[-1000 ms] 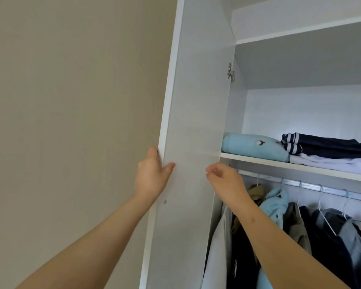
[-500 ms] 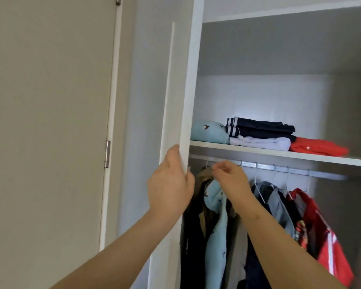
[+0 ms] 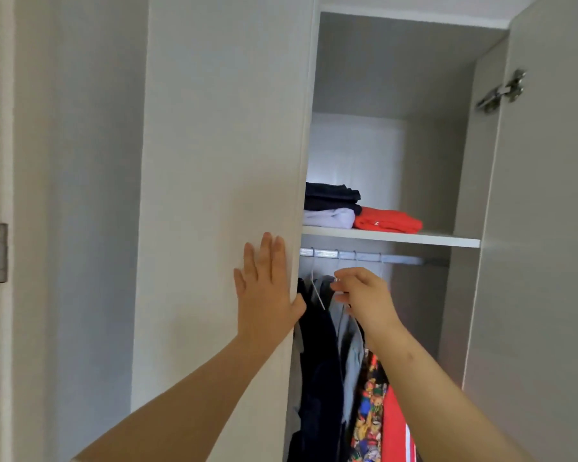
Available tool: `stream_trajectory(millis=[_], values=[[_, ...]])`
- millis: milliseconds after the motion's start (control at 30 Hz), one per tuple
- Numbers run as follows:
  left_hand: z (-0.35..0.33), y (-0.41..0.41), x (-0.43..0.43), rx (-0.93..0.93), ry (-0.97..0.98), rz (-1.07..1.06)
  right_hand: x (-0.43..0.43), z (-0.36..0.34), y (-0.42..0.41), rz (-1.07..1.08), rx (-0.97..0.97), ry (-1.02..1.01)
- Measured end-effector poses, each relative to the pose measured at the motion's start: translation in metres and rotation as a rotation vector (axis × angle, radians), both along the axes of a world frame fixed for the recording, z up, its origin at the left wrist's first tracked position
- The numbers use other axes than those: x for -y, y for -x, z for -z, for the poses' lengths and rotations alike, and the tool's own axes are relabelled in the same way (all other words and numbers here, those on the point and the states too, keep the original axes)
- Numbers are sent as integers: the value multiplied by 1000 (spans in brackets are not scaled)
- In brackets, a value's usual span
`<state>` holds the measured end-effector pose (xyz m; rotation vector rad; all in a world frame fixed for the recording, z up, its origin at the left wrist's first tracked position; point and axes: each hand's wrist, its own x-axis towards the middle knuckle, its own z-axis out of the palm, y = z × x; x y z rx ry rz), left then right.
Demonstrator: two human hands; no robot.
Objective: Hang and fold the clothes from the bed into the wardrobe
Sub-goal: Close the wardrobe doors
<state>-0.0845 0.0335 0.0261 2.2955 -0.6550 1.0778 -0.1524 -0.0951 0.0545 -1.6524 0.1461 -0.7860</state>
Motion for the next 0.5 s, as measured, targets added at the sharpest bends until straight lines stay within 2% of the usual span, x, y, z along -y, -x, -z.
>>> stream_trajectory(millis=[267, 500], values=[[-6, -46, 73, -98, -124, -182, 46, 17, -11, 127, -134, 54], [-6, -85, 99, -136, -139, -179, 73, 34, -43, 172, -212, 74]])
